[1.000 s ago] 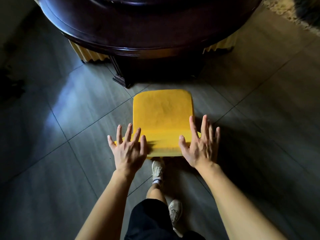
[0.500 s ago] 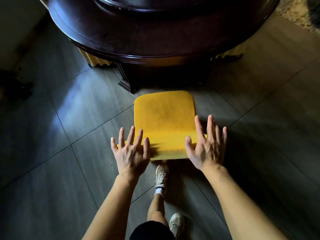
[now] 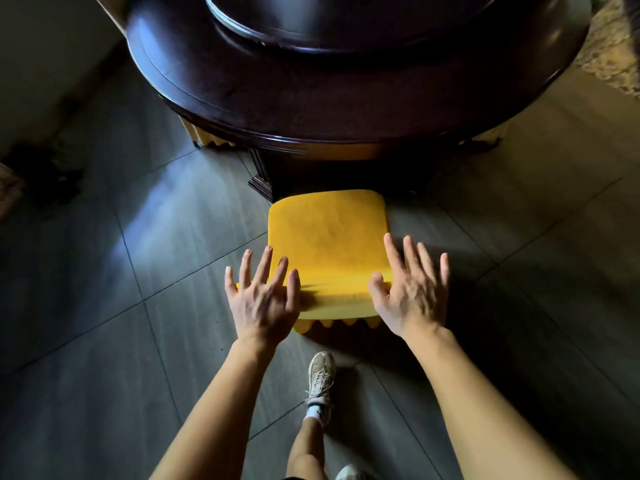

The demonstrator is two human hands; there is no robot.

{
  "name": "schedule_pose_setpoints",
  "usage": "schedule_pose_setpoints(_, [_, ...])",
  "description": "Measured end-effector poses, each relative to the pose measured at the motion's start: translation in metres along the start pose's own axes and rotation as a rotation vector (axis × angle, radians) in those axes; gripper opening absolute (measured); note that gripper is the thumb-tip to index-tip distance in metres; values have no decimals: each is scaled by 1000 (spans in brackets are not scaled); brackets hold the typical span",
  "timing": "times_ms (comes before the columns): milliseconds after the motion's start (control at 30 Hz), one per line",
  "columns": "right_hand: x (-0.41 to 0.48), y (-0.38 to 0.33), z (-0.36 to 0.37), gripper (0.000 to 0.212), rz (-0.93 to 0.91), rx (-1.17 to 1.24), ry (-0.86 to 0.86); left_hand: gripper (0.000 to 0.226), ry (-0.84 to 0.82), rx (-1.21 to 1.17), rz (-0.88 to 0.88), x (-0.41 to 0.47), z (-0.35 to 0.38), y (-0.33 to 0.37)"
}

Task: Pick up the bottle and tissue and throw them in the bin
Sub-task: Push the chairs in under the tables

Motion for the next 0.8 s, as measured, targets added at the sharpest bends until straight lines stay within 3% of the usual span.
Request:
schedule_pose_setpoints(267, [45,-27,4,76,12,9,-78,59,-32,-1,4,67,10,-15])
schedule_pose_setpoints(800, [160,-36,0,76,108,-4,64,56,-27,-37,59,194,41,-4])
Point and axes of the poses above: each hand's wrist, its own x-axis towards the middle knuckle, its own z-axis out of the palm, y = z × x, the point moved 5 cm from there along x, towards the middle knuckle, and after that the axes turned 1 degree about z, right-handed, at the moved point
